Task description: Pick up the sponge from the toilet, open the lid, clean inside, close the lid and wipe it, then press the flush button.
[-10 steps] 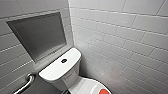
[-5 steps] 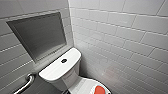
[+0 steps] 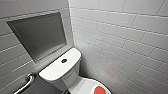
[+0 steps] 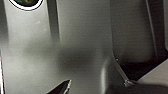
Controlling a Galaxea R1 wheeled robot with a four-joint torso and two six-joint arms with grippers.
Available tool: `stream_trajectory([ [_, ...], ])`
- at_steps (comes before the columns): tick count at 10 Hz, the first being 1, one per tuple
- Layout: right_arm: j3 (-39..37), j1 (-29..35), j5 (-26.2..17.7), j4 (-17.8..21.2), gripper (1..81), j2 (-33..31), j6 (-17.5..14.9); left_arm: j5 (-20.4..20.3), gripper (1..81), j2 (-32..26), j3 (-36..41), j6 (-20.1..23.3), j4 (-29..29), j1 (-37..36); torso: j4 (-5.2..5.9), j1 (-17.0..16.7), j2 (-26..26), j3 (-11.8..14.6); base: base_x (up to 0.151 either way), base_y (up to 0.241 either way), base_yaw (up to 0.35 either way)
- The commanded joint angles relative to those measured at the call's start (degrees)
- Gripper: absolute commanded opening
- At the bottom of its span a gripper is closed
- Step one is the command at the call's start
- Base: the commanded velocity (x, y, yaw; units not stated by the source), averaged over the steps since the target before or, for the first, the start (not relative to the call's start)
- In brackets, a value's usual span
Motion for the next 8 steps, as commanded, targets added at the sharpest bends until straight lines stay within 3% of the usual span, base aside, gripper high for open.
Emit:
stream_trajectory([
  [1,1.7,3.9,-4.9,0.5,1.0,-2.7,-0.1,4.1,81.1,0.0,0.2,-0.2,-0.4,-0.1,0.00,0.0,0.0,0.0,0.000,0.000,0.000],
  [4,9.9,4.5,-4.6,-1.2,1.0,-8.3,-0.8,4.1,81.1,0.2,0.2,-0.2,-0.3,-0.1,0.00,0.0,0.0,0.0,0.000,0.000,0.000],
  [8,31.8,7.7,-1.8,-2.5,1.0,-26.4,-0.7,3.9,81.1,0.7,0.2,-0.1,-0.1,-0.1,0.00,0.0,0.0,0.0,0.000,0.000,0.000],
])
